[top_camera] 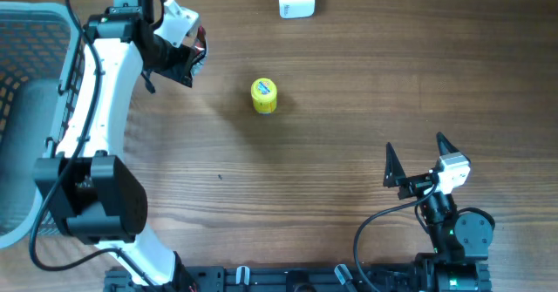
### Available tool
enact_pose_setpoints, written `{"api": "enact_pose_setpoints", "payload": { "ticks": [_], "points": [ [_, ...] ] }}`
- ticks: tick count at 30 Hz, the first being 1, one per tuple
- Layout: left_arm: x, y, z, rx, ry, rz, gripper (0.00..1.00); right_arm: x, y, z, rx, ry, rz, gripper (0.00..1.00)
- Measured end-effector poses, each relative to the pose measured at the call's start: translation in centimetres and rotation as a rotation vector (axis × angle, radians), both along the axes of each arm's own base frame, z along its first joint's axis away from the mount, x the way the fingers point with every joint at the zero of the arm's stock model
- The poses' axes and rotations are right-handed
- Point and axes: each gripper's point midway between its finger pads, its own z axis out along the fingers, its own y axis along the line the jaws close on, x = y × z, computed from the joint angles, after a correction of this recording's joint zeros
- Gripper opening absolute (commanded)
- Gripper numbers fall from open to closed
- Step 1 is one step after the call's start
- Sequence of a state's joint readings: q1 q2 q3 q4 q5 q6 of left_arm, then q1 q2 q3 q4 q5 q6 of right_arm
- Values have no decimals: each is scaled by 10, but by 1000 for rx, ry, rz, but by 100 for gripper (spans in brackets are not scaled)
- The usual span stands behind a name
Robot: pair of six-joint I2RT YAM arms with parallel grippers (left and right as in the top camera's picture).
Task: Scan the item barcode
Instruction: 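Carry the hex wrench pack out and drop it beside the container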
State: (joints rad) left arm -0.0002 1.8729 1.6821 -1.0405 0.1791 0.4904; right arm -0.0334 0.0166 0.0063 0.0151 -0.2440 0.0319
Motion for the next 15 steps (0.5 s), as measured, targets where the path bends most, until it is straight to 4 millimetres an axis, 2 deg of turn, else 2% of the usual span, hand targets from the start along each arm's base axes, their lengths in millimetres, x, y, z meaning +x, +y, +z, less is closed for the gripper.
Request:
{"api": "enact_pose_setpoints", "payload": {
  "ticks": [4,7,11,15],
  "points": [
    [-8,-14,-13,-24,52,42,4,0,0,0,0,0,0,100],
    [-18,-32,-31,-36,93,47,4,0,0,0,0,0,0,100],
    [-30,-58,-61,-54,128,61,4,0,0,0,0,0,0,100],
    [-45,-61,-98,-70,166,130,4,0,0,0,0,0,0,100]
  ]
}}
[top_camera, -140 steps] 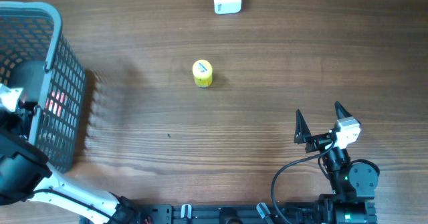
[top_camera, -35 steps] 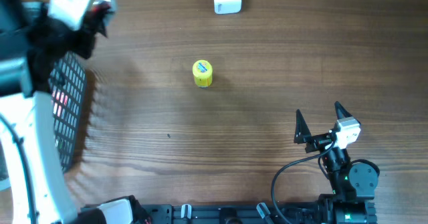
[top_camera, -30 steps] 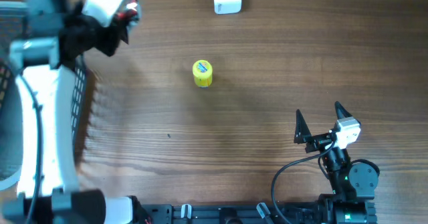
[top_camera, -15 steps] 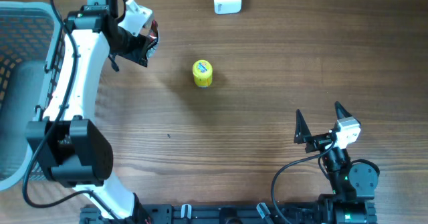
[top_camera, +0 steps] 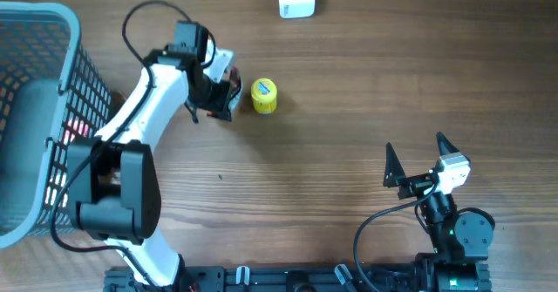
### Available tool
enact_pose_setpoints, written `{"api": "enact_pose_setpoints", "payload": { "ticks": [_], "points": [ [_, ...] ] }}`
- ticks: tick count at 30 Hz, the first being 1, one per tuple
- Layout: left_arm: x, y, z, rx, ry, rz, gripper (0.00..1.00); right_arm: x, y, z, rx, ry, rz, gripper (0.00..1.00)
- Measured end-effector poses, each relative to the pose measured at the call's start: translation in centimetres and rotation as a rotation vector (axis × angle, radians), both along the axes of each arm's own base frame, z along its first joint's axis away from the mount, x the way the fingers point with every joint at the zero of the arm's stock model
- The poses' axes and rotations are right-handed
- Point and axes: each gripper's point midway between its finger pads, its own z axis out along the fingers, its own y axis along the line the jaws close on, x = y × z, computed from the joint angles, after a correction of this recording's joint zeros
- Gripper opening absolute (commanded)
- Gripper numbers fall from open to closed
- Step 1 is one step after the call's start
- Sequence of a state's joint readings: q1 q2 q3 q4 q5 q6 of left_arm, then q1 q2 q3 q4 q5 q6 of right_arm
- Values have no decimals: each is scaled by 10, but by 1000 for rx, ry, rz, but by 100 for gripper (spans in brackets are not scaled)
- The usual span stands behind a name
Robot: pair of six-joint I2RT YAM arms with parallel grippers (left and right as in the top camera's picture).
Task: Scan the item barcode
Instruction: 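Carry the hex wrench pack out and drop it beside the container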
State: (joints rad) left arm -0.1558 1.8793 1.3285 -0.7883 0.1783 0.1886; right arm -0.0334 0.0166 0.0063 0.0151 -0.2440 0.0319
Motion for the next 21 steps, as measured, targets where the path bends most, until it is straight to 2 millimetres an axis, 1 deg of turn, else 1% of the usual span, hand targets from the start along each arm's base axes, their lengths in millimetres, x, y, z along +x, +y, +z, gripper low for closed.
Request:
{"api": "enact_pose_setpoints", "payload": {
  "ticks": [1,2,3,6,7,8,9,10,11,15,18,21],
  "points": [
    [-5,2,-10,-1,12,24,4,0,0,0,0,0,0,100],
    [-16,5,-22,7,51,56,4,0,0,0,0,0,0,100],
    [-19,8,-30,11,53,85,4,0,0,0,0,0,0,100],
    [-17,10,-32,8,34,139,4,0,0,0,0,0,0,100],
    [-18,11,-32,7,31,158,7,0,0,0,0,0,0,100],
    [-18,11,-31,6,30,167,23,0,0,0,0,0,0,100],
    [-17,12,-32,6,29,174,65,0,0,0,0,0,0,100],
    [-17,11,-32,4,28,181,100,0,0,0,0,0,0,100],
    [-18,13,-34,14,29,188,100,0,0,0,0,0,0,100],
    [-32,21,-47,51,75,208,100,0,0,0,0,0,0,100],
    [-31,21,-46,55,72,212,100,0,0,0,0,0,0,100],
    [-31,21,-34,47,45,212,100,0,0,0,0,0,0,100]
  ]
}}
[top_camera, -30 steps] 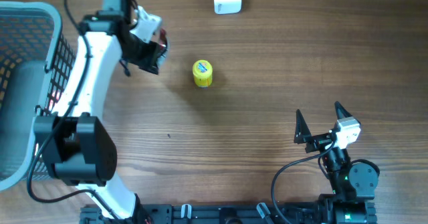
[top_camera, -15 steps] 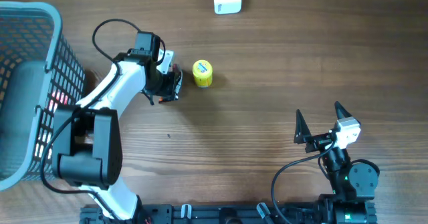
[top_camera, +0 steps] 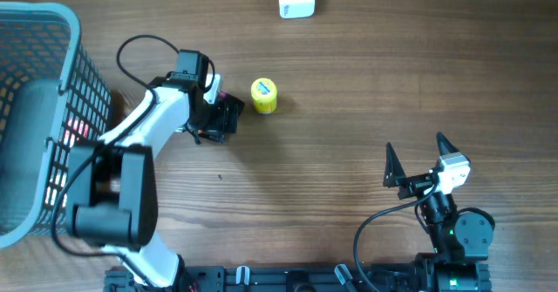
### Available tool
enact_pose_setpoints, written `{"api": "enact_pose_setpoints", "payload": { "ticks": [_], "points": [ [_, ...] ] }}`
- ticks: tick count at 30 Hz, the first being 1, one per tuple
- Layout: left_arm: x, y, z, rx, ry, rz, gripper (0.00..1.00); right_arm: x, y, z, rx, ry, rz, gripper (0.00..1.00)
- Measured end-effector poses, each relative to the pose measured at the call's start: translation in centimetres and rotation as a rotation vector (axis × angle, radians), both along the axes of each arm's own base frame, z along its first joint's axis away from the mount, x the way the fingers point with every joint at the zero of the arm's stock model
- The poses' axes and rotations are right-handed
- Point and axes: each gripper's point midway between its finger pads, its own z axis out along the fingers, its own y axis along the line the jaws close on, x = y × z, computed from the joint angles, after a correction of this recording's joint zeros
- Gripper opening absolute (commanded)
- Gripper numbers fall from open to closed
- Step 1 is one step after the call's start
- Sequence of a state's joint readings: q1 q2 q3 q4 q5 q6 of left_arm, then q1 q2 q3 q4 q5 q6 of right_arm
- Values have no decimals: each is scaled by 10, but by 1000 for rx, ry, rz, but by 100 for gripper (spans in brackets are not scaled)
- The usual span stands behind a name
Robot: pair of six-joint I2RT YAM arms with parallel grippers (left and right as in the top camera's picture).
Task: Scan the item barcode
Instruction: 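Carry the hex wrench pack out and drop it beside the container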
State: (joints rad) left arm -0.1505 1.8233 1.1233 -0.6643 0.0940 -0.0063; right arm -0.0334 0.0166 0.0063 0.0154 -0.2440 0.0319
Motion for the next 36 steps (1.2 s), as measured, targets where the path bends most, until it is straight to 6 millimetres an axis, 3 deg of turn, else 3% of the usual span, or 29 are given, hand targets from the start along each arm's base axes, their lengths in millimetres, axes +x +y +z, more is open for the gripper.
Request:
{"api": "enact_pose_setpoints", "payload": {
  "ticks": [3,6,12,16,19,21,23,26,28,30,33,36],
  "points": [
    [8,-1,38,-17,-107,0,100,0,0,0,0,0,0,100],
    [13,-2,97,-42,-272,0,100,0,0,0,0,0,0,100],
    [-3,1,203,-82,-566,-4,100,0,0,0,0,0,0,100],
    [-18,12,299,-39,-890,-54,100,0,0,0,0,0,0,100],
    [-26,49,364,45,-1107,21,100,0,0,0,0,0,0,100],
    [-32,97,400,126,-1195,171,100,0,0,0,0,0,0,100],
    [-38,141,418,190,-1220,319,100,0,0,0,0,0,0,100],
    [-46,224,425,237,-1183,616,100,0,0,0,0,0,0,100],
    [-48,266,410,204,-1120,768,100,0,0,0,0,0,0,100],
    [-46,308,381,149,-1043,906,100,0,0,0,0,0,0,100],
    [-40,344,331,52,-915,1019,100,0,0,0,0,0,0,100],
    [-31,351,281,-50,-764,1071,100,0,0,0,0,0,0,100]
  ]
}}
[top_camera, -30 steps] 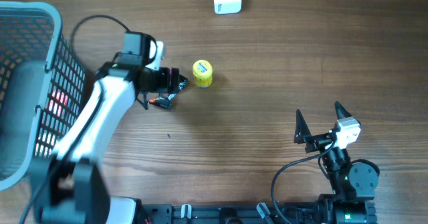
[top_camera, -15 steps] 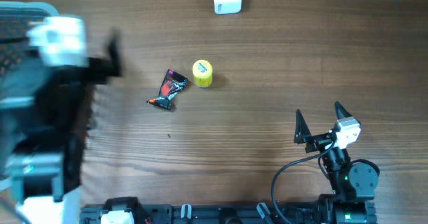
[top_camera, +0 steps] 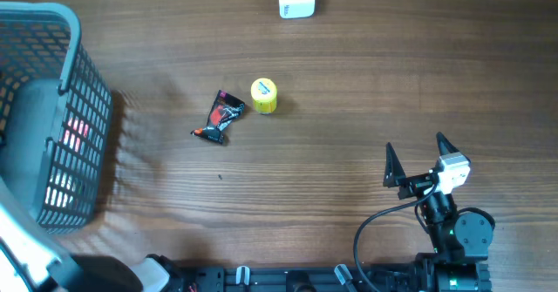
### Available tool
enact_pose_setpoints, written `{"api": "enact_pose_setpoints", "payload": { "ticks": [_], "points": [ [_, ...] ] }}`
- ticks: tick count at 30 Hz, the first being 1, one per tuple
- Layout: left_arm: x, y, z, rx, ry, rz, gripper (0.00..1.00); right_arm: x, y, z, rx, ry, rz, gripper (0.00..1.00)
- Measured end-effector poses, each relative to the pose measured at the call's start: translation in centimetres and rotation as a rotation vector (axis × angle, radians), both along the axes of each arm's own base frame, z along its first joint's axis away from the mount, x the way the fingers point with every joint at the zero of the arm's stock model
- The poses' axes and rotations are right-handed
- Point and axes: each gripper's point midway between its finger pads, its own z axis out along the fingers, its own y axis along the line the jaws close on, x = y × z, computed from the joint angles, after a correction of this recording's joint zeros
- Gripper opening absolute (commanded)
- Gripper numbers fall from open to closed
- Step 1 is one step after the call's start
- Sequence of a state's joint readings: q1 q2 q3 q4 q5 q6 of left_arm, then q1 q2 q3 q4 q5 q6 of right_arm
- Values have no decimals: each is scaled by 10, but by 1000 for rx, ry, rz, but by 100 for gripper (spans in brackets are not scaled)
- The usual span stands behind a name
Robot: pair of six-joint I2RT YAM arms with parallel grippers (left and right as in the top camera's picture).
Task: Scan the item barcode
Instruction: 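Carry the hex wrench pack out and drop it beside the container, then reach into the basket and grasp the red-and-white snack pack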
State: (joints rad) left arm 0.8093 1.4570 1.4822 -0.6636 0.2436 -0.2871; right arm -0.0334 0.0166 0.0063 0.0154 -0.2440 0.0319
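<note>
A small black and red wrapped packet [top_camera: 218,118] lies flat on the wooden table [top_camera: 349,65], just left of a yellow round item [top_camera: 264,96]. A white scanner stands at the far edge. My right gripper [top_camera: 417,155] rests open near the front right, well apart from both items, with nothing between its fingers. Of my left arm only a white and black stretch [top_camera: 26,257] shows in the bottom left corner; its gripper is out of view.
A grey mesh basket [top_camera: 87,109] fills the left side, with pinkish things inside. The right arm's base and cable [top_camera: 453,240] sit at the front right edge.
My left gripper was down on the packet beside the yellow item. Now the packet lies alone on the table and the left arm is back at the bottom left corner.
My left gripper held the dark packet near the basket at the far left. Then it was beside the yellow item, then lower with the packet at the table. Now the packet is let go and the arm is out of the scene. The right arm never moved.
</note>
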Motion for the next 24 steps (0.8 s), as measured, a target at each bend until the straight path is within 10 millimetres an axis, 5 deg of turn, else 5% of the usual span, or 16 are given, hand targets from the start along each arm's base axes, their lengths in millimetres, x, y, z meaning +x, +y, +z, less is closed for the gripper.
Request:
{"api": "enact_pose_setpoints", "payload": {
  "ticks": [14,18,24],
  "points": [
    [29,-48,-195,-419,470,-9,100,0,0,0,0,0,0,100],
    [29,-58,-223,-420,573,62,100,0,0,0,0,0,0,100],
    [19,-52,-227,-403,611,181,100,0,0,0,0,0,0,100]
  ]
}}
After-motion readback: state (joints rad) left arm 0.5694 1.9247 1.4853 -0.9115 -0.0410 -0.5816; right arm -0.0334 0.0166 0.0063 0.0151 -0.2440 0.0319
